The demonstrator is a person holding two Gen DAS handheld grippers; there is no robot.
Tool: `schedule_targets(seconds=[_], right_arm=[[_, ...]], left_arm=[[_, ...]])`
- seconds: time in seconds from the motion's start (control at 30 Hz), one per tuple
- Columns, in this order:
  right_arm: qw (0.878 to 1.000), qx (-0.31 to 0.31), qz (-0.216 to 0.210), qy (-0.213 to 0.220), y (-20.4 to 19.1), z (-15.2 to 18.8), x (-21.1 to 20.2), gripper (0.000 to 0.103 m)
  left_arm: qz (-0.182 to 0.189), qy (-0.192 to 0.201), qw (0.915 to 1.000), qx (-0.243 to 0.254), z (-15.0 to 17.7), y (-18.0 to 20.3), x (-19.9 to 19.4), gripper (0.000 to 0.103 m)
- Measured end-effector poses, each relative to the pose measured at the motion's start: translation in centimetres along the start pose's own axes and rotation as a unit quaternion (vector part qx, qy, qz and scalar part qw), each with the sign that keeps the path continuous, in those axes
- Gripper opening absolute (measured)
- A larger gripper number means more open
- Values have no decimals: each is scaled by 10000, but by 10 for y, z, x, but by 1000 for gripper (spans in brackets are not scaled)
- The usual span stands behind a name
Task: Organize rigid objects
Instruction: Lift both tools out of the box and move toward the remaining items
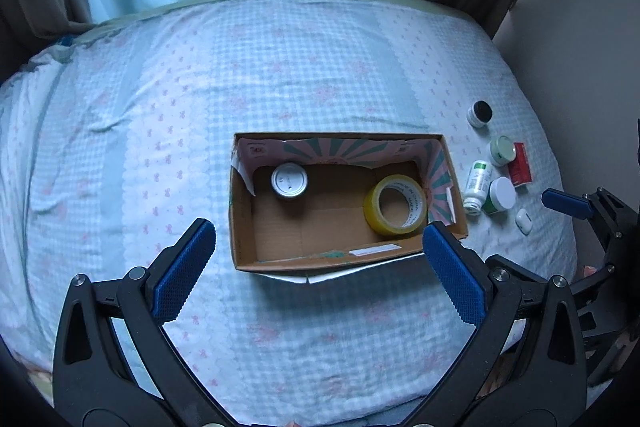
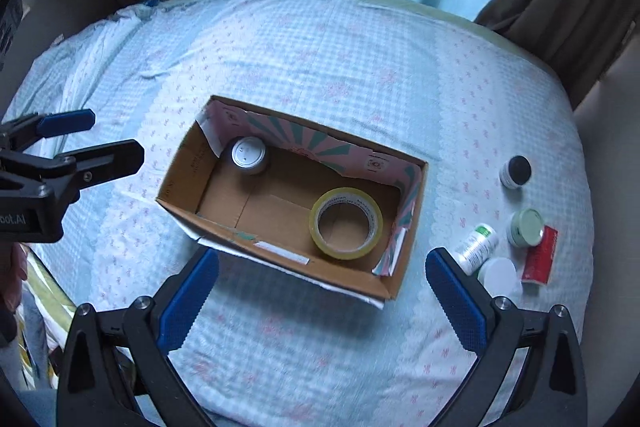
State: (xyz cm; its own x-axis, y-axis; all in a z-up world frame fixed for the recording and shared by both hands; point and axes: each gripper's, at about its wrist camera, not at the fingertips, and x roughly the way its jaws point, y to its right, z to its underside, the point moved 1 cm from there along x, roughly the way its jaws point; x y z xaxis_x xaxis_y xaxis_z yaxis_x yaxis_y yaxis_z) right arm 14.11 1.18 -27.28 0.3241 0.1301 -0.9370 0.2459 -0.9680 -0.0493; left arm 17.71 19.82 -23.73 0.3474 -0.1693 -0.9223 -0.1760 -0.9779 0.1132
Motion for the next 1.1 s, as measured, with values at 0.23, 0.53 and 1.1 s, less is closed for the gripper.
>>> schedule_targets(seconds=[0.23,0.53,1.1], right_arm=[[9975,611,155,330,28,26,-65,103],[9870,1438,312,647,136,75,-121,103],[9847,1677,311,349,339,99,-113,103]], left_arm=[[6,219,9992,333,11,48,-34,103],[-171,277,9953,912,23,168,-28,103],[-339,-942,9848,1419,10,308,89,103]])
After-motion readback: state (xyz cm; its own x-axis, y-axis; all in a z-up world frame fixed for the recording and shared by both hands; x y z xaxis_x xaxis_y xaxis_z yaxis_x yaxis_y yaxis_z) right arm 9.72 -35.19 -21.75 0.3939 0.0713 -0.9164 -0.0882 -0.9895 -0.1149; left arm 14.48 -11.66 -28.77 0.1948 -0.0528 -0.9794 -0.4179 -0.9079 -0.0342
